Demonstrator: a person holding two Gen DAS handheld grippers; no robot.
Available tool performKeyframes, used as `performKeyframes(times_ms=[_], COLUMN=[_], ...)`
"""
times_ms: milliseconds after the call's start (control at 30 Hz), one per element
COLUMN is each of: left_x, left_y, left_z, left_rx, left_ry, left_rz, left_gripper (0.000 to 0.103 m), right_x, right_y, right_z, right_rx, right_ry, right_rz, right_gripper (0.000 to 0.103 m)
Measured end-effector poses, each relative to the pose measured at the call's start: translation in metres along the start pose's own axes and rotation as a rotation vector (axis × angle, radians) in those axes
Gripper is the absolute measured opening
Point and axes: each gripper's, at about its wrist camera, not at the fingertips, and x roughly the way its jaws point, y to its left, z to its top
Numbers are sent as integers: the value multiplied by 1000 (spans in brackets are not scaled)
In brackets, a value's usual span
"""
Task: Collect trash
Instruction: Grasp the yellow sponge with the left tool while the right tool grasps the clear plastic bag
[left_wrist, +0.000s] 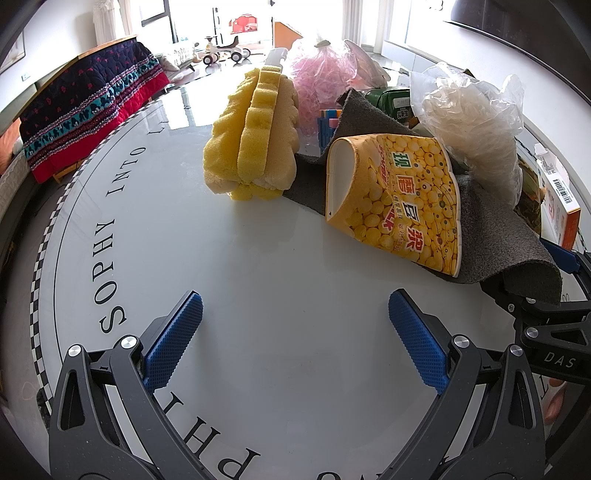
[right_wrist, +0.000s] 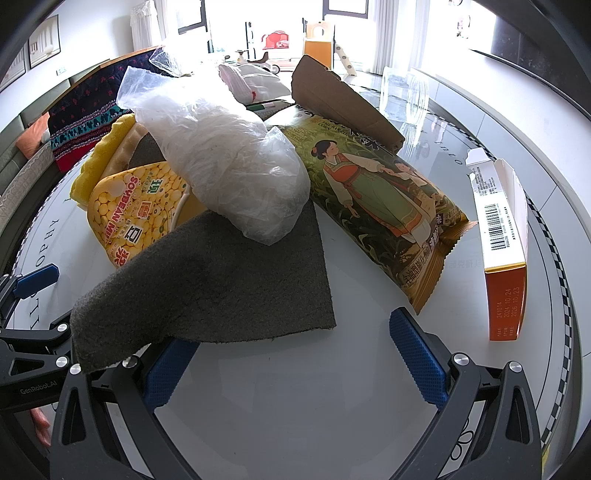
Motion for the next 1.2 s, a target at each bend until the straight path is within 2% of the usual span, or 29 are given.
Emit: performKeyframes(times_ms=[933, 1033, 1200], left_x=[-1, -15, -49], left_y=[1, 7, 24], left_z=[0, -6, 7], left_rx=[8, -8, 5], left_ry=[7, -17, -83], left_rz=[-14, -39, -7], left_gripper=[97, 97, 97], right_x=[-1, -14, -45], right_y=[0, 1, 5], right_z=[0, -2, -5], right_rx=[-1, -4, -49], right_ry=[-6, -25, -41], right_rz=[2, 45, 110], right_gripper=[100, 100, 100])
